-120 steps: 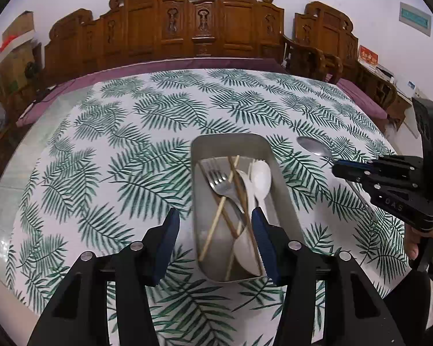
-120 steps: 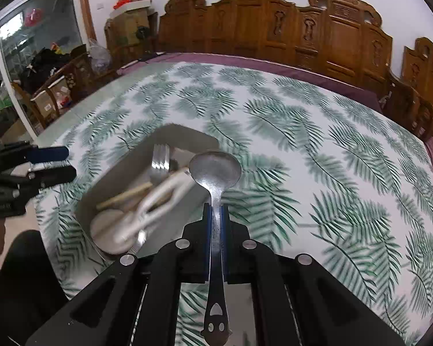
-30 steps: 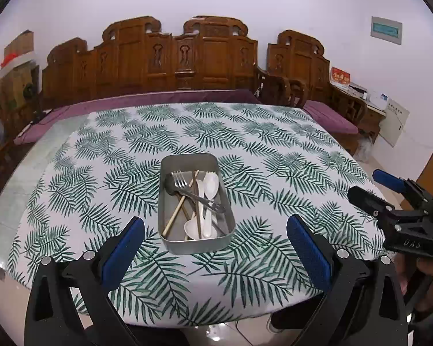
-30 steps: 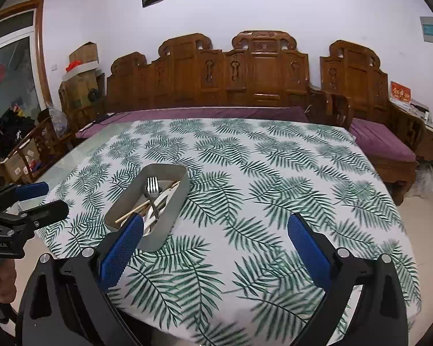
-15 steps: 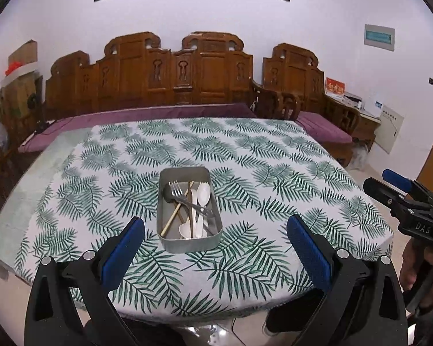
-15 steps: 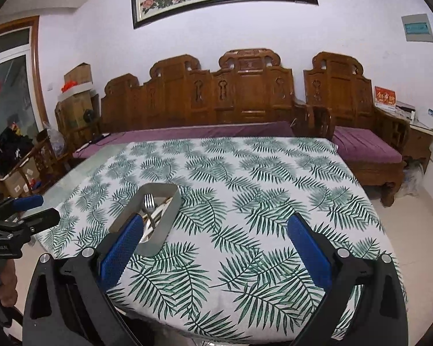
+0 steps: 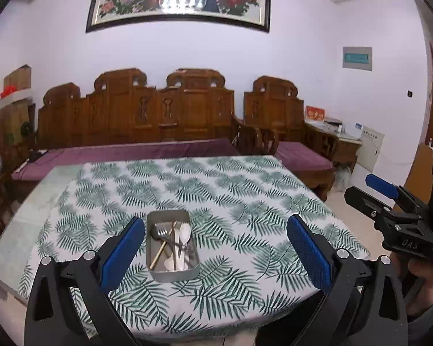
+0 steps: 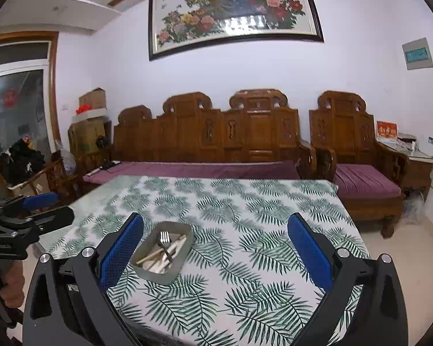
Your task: Organize utensils
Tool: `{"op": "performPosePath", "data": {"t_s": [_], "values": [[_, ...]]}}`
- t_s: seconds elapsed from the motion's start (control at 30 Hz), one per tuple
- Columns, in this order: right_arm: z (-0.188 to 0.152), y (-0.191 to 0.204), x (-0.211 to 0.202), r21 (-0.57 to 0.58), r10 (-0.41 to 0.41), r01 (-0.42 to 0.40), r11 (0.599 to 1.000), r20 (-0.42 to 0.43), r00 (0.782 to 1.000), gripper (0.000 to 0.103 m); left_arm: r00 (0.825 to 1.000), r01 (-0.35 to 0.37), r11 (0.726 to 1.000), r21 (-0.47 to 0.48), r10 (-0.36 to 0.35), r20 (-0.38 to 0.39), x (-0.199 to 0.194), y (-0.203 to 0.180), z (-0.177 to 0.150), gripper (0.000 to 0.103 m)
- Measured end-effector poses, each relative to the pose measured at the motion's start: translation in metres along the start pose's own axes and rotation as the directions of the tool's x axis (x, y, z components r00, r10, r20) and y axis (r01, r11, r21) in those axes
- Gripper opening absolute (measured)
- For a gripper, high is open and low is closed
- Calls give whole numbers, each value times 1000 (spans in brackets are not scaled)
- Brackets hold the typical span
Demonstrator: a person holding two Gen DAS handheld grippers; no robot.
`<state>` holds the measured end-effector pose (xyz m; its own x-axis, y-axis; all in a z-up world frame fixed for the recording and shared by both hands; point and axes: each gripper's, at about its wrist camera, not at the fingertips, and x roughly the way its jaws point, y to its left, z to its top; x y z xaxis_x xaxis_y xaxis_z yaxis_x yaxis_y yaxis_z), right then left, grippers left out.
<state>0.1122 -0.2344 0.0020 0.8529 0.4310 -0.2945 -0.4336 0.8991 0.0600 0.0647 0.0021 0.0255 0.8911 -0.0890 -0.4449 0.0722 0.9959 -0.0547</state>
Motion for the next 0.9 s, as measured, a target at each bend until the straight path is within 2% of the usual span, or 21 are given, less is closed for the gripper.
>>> {"op": "performPosePath", "data": {"t_s": [0.23, 0.9], "values": [[8, 7, -15, -10, 27, -27, 1000, 30, 999, 101, 999, -2, 1000, 9, 2, 48, -15, -7, 5, 95], [7, 9, -14, -10, 32, -32, 999, 22, 999, 101, 999, -12, 1000, 8, 11, 44, -13, -6, 2, 95]]}}
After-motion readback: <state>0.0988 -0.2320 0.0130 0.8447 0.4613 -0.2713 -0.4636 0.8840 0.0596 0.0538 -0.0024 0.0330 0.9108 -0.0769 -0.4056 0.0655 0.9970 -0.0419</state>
